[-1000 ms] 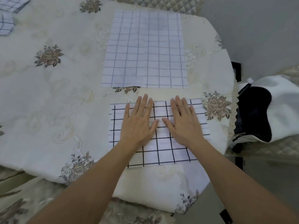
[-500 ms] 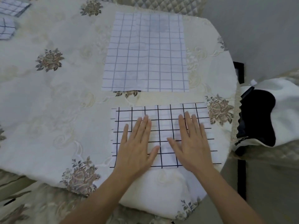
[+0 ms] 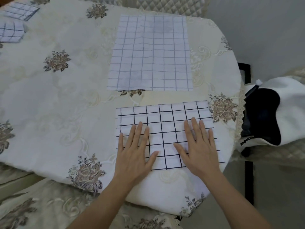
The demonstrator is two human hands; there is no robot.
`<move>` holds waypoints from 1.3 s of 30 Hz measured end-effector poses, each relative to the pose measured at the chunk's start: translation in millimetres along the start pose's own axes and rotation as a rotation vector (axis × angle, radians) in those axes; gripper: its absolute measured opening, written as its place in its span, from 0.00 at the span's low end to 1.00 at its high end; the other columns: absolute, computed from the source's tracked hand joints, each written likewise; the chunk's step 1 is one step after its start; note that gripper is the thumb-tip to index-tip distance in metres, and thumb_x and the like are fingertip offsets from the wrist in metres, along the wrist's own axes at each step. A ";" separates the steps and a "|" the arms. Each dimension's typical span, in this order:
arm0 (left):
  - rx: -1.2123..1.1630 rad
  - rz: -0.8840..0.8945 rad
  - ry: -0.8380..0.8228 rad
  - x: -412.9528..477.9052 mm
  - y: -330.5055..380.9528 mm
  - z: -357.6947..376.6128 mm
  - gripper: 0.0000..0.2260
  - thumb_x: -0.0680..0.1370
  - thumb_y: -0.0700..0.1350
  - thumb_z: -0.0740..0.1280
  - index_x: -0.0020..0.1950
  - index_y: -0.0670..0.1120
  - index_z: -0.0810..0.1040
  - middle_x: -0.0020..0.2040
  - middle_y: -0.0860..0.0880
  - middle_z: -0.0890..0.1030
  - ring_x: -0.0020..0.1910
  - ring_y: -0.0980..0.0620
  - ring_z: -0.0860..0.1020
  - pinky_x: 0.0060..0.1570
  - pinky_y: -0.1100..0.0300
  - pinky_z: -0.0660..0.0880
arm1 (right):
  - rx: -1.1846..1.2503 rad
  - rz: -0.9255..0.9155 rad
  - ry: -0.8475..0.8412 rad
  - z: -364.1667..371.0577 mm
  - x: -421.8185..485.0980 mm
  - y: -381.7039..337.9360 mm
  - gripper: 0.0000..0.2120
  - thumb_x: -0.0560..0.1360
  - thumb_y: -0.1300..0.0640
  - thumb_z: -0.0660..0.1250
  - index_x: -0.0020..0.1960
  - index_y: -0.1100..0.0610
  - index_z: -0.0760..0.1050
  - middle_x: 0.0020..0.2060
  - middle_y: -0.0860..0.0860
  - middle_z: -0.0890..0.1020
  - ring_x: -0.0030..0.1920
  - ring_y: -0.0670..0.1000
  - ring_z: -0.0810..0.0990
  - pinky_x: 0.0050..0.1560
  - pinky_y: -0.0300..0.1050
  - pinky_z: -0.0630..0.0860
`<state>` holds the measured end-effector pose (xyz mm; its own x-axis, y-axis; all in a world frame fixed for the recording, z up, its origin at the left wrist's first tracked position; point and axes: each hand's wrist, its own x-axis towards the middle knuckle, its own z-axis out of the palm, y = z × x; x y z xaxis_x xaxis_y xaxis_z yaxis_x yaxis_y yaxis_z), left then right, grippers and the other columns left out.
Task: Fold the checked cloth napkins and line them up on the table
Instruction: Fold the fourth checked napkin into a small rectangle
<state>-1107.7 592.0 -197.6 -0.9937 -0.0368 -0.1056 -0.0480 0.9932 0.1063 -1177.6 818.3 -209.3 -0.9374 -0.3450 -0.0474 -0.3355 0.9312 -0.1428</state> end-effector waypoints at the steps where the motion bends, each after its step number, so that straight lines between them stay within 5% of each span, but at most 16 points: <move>1: -0.002 -0.008 -0.001 5.5 -3.1 -0.7 0.33 0.81 0.66 0.44 0.82 0.51 0.46 0.83 0.49 0.45 0.81 0.49 0.45 0.78 0.40 0.48 | -0.008 0.004 -0.010 -1.5 2.9 2.6 0.37 0.81 0.32 0.44 0.82 0.53 0.49 0.82 0.53 0.49 0.81 0.56 0.45 0.79 0.61 0.48; 24: 0.010 -0.021 0.037 36.4 -28.4 13.4 0.33 0.81 0.66 0.48 0.82 0.53 0.48 0.83 0.50 0.46 0.81 0.50 0.45 0.78 0.41 0.49 | -0.011 0.044 -0.039 6.4 32.4 3.1 0.36 0.79 0.30 0.42 0.82 0.46 0.45 0.82 0.50 0.45 0.81 0.54 0.40 0.79 0.61 0.46; 39: -0.005 0.052 -0.009 19.6 -4.7 10.4 0.33 0.82 0.64 0.49 0.82 0.51 0.46 0.83 0.49 0.45 0.81 0.50 0.44 0.77 0.40 0.52 | 0.020 -0.024 0.028 4.9 9.0 -15.5 0.36 0.79 0.31 0.48 0.82 0.48 0.50 0.82 0.52 0.50 0.81 0.56 0.47 0.78 0.63 0.51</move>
<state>-1126.0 587.8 -210.5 -0.9939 0.0159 -0.1090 0.0030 0.9931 0.1171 -1180.3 800.1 -212.3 -0.9314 -0.3637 -0.0164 -0.3563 0.9199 -0.1635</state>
